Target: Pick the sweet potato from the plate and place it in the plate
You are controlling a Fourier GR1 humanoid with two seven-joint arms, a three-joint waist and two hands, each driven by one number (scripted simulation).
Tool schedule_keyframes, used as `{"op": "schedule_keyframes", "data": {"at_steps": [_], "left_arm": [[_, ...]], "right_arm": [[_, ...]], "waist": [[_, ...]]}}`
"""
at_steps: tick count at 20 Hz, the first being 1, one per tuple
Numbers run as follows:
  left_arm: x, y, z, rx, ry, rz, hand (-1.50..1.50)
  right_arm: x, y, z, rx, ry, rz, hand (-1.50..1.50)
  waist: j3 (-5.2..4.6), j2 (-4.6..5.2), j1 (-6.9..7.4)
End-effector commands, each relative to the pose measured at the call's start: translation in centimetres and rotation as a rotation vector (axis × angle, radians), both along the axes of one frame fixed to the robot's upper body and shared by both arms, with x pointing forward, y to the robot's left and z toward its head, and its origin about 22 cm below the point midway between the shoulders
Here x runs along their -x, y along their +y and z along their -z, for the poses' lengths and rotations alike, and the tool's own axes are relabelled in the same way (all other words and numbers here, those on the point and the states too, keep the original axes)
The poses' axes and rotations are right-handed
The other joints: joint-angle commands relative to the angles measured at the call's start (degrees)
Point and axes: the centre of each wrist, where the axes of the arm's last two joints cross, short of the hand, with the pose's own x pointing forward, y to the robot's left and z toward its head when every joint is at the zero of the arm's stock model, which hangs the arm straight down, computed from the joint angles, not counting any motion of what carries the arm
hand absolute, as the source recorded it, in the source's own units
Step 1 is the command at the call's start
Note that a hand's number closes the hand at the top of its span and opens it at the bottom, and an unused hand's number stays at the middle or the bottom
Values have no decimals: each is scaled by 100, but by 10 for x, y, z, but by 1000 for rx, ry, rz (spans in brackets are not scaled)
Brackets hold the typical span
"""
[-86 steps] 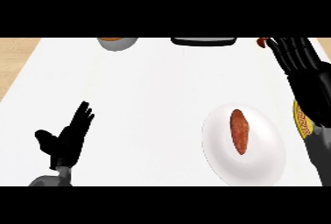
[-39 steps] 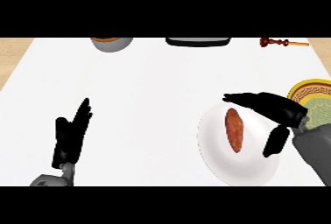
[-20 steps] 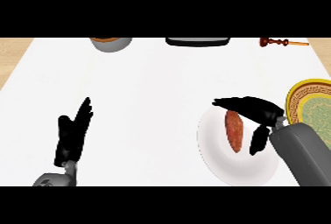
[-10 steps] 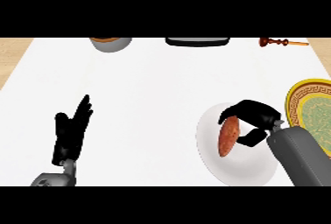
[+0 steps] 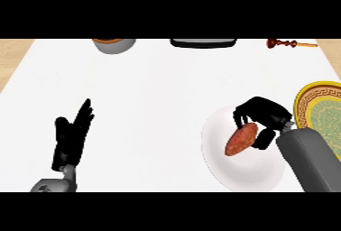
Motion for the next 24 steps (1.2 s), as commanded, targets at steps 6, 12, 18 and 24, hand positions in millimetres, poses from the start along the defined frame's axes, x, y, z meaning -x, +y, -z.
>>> {"op": "schedule_keyframes", "data": {"at_steps": [6,12,18,24], "left_arm": [[17,1,11,-4,4,-28,0],[9,1,8,15,-3,-36,0],[14,16,21,-3,6,-52,0],[16,4,1,-5,6,-14,0]], "right_arm": [[38,-53,-8,-40,-222,425,150],[85,-55,-50,-146,-399,523,150],[107,-97,-118,-273,-687,698,150],[121,-114,-141,-275,-658,891,150]], "waist": [[-3,-68,-219],[-7,-52,-226],[-8,-45,-258],[1,-7,-34]]}}
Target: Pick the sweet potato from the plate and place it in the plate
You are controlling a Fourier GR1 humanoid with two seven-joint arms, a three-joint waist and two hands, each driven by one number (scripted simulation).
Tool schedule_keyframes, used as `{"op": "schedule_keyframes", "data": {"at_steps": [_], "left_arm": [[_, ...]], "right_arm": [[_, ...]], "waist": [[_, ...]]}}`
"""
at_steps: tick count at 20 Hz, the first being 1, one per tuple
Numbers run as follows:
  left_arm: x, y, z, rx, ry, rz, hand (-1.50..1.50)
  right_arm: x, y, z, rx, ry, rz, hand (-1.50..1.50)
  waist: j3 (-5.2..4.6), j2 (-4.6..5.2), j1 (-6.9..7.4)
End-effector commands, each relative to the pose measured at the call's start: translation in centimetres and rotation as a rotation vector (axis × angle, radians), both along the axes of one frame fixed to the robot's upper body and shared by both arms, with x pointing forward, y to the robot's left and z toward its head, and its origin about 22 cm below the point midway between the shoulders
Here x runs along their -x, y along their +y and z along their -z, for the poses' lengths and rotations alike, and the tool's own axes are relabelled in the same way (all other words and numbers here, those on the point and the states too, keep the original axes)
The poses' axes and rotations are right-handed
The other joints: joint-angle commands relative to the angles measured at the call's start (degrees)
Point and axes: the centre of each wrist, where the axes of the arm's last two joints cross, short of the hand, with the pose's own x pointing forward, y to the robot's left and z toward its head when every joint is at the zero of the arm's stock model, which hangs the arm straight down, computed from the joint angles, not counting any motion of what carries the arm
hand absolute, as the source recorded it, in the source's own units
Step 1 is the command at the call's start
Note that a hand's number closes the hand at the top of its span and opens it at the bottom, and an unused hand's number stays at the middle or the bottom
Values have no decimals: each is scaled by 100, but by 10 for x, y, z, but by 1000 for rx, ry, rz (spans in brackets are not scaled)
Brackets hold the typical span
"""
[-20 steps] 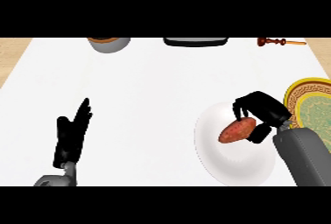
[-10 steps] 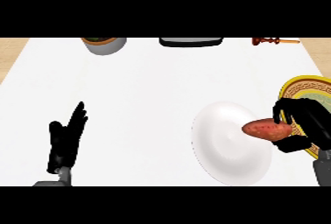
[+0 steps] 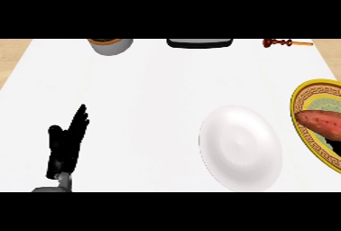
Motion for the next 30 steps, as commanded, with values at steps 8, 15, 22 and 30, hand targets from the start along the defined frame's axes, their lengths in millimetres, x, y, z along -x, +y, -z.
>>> {"op": "schedule_keyframes", "data": {"at_steps": [8,15,22,30], "left_arm": [[-11,-4,7,7,-14,37,0],[-7,-8,-5,-4,-11,29,0],[-26,-2,-6,12,-15,37,0],[-24,-19,-11,16,-35,34,0]], "right_arm": [[-27,-79,0,-50,35,200,150],[-42,-118,26,2,133,217,150],[-60,-126,67,-23,362,160,150],[-54,-147,99,-63,588,44,-150]], "waist": [[5,43,130],[7,43,156],[8,64,175],[17,73,216]]}}
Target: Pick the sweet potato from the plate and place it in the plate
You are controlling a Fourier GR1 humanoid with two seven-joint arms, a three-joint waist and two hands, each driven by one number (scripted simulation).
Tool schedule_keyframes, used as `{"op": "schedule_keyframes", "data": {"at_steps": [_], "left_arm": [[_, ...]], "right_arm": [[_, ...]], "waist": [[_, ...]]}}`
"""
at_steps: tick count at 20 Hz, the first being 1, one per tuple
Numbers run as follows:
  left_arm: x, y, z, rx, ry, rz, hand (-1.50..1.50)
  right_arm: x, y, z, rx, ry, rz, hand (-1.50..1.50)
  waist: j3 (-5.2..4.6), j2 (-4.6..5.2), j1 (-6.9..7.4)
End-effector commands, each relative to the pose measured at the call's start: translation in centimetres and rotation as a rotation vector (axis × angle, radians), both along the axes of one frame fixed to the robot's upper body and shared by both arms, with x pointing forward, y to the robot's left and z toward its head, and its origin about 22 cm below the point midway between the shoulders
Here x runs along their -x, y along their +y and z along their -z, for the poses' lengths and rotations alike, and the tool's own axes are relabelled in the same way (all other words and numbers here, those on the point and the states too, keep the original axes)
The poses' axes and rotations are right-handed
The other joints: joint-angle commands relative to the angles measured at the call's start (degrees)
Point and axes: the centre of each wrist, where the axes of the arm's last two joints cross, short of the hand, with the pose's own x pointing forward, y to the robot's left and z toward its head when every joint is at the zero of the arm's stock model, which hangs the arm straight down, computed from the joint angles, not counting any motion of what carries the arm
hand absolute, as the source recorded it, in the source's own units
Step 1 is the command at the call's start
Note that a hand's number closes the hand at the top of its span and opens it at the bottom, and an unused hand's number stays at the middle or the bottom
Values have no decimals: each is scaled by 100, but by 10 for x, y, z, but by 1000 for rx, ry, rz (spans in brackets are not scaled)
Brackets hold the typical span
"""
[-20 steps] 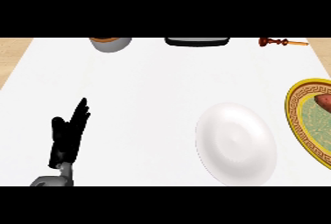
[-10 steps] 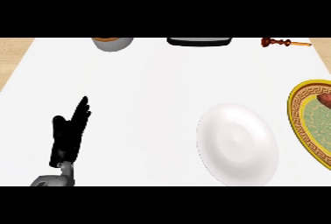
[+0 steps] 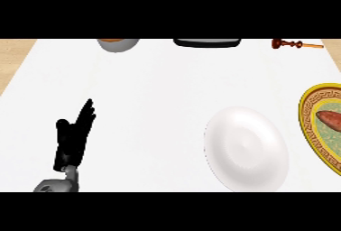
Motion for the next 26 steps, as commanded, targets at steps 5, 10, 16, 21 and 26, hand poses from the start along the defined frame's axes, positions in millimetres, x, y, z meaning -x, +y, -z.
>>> {"op": "schedule_keyframes", "data": {"at_steps": [5,10,16,21,26], "left_arm": [[-9,-2,-20,-1,-11,4,0],[9,-6,1,0,1,-14,0],[16,2,-5,-14,12,-14,0],[-2,9,7,-21,14,-25,0],[5,2,-6,-8,-5,-22,0]], "right_arm": [[-5,-14,-10,-228,-156,-184,-150],[13,-33,-4,-591,-442,-121,-150],[54,-70,-9,-766,-439,-61,-150],[53,-69,-4,-806,-424,-107,-150],[63,-64,17,-827,-454,-145,-150]], "waist": [[4,-30,-62],[11,-54,-125],[5,-39,-82],[6,-6,-74],[14,-13,-51]]}}
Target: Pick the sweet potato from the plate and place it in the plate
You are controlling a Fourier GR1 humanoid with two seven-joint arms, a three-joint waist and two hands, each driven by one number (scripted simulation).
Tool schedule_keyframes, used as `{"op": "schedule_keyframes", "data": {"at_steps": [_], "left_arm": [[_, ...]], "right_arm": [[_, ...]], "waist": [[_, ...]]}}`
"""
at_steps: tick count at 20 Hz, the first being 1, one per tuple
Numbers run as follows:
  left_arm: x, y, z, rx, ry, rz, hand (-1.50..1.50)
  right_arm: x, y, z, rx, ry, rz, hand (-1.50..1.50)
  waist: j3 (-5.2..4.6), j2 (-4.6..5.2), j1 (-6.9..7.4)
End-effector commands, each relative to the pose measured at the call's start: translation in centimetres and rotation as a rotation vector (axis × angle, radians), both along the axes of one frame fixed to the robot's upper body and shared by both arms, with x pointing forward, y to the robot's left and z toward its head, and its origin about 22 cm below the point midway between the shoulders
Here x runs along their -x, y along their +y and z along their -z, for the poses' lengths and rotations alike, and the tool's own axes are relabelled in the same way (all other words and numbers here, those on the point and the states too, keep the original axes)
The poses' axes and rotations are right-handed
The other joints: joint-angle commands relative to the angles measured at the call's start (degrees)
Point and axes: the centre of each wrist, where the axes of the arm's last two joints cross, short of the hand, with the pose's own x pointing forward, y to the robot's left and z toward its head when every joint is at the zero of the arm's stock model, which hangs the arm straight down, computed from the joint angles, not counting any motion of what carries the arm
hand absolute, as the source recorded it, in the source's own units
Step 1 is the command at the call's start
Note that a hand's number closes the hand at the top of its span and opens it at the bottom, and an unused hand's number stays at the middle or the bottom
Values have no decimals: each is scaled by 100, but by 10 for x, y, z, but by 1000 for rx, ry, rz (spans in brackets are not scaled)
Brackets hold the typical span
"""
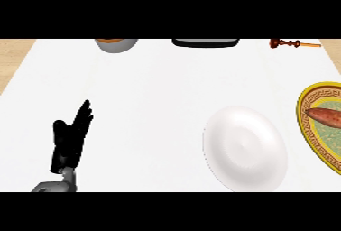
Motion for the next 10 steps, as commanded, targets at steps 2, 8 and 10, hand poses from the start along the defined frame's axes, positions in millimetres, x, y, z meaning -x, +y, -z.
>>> {"op": "schedule_keyframes", "data": {"at_steps": [2,8,10], "left_arm": [[1,-4,-10,3,8,34,0],[-18,-7,-2,-15,-5,1,0],[-7,-15,3,5,5,27,0]], "right_arm": [[-4,2,1,-83,-93,-132,-150],[8,8,26,-48,-92,-96,-150],[17,6,34,9,-55,-81,-150]], "waist": [[5,4,48],[0,17,-14],[2,17,14]]}}
